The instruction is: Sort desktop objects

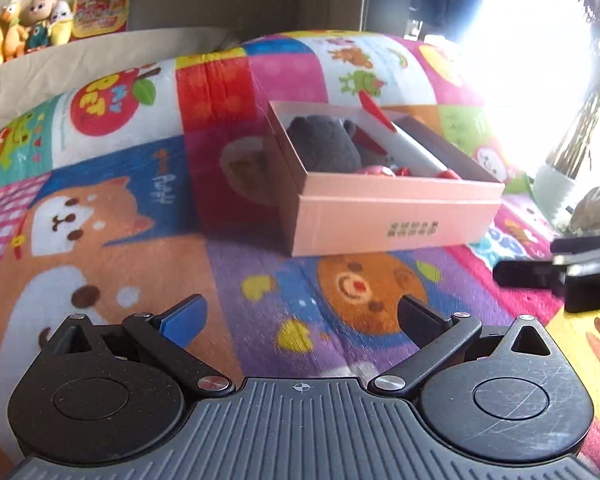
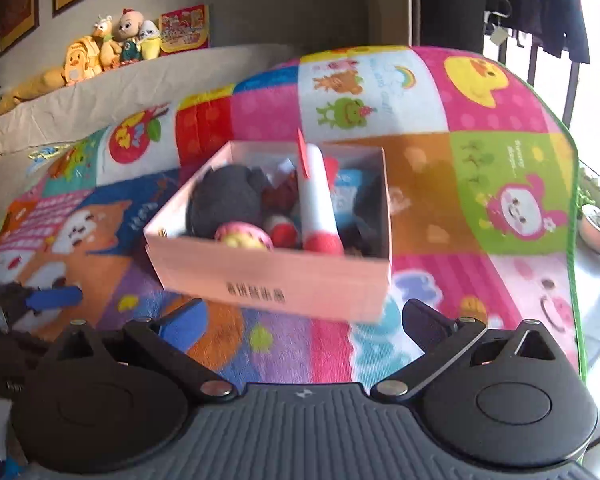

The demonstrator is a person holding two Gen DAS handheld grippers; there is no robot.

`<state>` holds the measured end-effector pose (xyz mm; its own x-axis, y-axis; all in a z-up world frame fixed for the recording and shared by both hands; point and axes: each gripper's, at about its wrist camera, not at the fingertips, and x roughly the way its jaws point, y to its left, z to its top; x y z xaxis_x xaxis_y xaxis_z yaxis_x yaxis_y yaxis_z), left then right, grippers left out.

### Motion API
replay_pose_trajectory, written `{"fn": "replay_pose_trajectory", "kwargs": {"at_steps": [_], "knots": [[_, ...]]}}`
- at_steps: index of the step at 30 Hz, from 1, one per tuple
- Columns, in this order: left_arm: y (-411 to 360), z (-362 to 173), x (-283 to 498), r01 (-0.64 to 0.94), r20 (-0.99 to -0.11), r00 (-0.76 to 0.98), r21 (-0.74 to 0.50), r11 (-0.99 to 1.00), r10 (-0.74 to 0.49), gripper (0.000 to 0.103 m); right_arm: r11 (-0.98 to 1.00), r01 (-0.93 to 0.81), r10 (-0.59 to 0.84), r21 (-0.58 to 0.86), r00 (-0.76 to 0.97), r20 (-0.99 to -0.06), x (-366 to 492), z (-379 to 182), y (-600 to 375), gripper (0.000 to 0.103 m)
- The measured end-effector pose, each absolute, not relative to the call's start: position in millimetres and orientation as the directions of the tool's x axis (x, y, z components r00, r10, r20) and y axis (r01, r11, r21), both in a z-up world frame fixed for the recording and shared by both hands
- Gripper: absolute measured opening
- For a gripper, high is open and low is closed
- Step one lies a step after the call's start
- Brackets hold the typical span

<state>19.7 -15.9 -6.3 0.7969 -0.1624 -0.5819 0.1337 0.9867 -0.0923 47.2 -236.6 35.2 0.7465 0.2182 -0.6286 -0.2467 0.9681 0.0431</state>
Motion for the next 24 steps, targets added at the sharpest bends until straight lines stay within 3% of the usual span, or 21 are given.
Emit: {"fn": "replay_pose_trajectory", "kwargs": {"at_steps": [8,13,24], "knots": [[-47,-17,31,0.038,-0.629,0.778,0.032,0.999,-0.010,0.103,0.979,-0.198,0.123,-0.038,0.737,-0.665,55,-3,-244,0.103],[-45,-19,38,0.018,-0.639,0.769,0.017,1.000,-0.003,0.103,0.980,-0.195,0.169,0.030,0.748,-0.642,65,-13,-252,0.103],[-47,-20,37,0.018,-0.640,0.769,0.023,1.000,0.001,0.103,0.981,-0.193,0.155,0.010,0.756,-0.635,64,-14,-249,0.103]]}}
